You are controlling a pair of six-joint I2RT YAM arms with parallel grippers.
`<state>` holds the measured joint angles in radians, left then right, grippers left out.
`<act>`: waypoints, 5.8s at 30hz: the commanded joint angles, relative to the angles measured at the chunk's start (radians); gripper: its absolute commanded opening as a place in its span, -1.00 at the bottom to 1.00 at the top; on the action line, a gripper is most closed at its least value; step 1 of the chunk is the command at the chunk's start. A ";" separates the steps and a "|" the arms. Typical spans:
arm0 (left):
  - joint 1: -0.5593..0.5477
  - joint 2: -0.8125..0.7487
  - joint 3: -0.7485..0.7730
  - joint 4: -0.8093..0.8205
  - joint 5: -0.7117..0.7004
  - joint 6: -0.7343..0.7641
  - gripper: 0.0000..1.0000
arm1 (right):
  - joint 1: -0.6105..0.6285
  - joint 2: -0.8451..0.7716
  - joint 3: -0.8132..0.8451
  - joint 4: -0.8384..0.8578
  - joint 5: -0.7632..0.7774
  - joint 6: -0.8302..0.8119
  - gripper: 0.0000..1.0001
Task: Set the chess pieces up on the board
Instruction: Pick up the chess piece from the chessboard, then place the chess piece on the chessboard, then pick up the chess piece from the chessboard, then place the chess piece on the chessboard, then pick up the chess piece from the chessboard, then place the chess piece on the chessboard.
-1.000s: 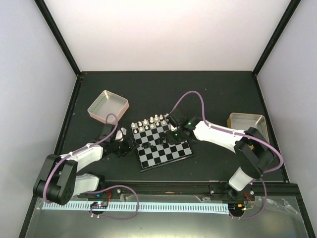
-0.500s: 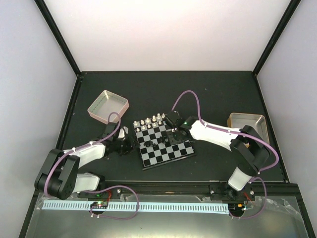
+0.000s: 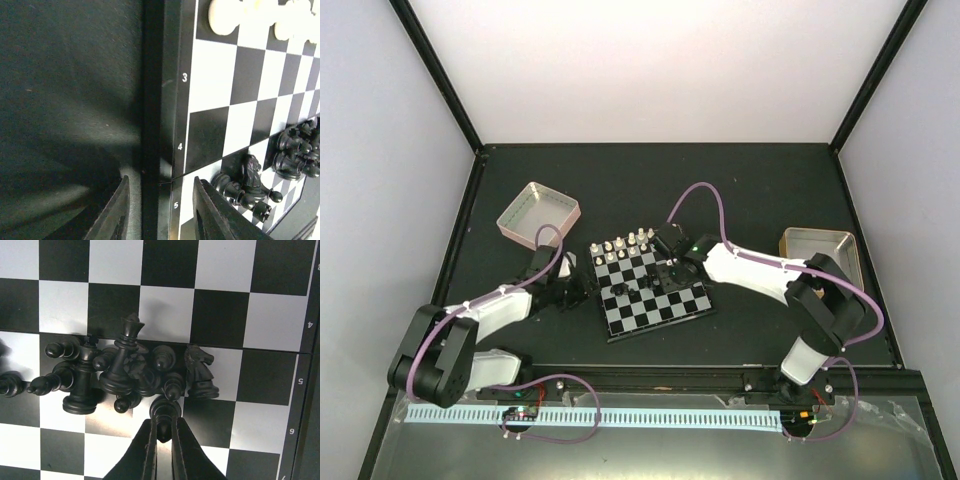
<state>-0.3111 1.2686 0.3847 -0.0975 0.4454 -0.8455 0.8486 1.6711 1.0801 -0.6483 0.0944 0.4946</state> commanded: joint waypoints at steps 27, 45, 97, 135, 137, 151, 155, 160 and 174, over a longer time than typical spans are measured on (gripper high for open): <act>-0.003 -0.533 -0.020 -0.143 -0.266 0.096 0.78 | -0.045 -0.271 -0.250 -0.032 0.079 0.092 -0.97; -0.003 -0.550 -0.029 -0.139 -0.270 0.081 0.83 | -0.046 -0.225 -0.226 -0.035 0.068 0.096 -0.46; -0.003 -0.636 -0.035 -0.134 -0.262 0.109 0.83 | -0.003 -0.232 -0.102 -0.025 0.064 0.059 -0.27; -0.003 -0.639 -0.029 -0.085 -0.177 0.145 0.83 | -0.074 0.111 0.059 0.028 0.053 -0.111 -0.52; -0.003 -0.639 -0.029 -0.085 -0.175 0.145 0.83 | -0.078 0.119 0.067 0.027 0.046 -0.125 -0.52; -0.003 -0.672 -0.023 -0.079 -0.135 0.178 0.83 | -0.111 0.094 0.056 0.042 0.031 -0.185 -0.84; -0.003 -0.679 -0.017 -0.044 -0.064 0.198 0.83 | -0.111 -0.007 -0.009 0.118 0.047 -0.202 -0.84; -0.006 -0.617 0.016 0.029 0.079 0.166 0.81 | -0.112 -0.203 -0.127 0.284 -0.042 -0.236 -0.84; -0.175 -0.297 0.224 0.204 0.389 -0.099 0.45 | -0.098 -0.481 -0.308 0.607 -0.638 -0.263 -0.83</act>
<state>-0.4332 0.9150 0.5354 0.0235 0.7357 -0.8368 0.7437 1.2259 0.7902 -0.1501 -0.3794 0.2512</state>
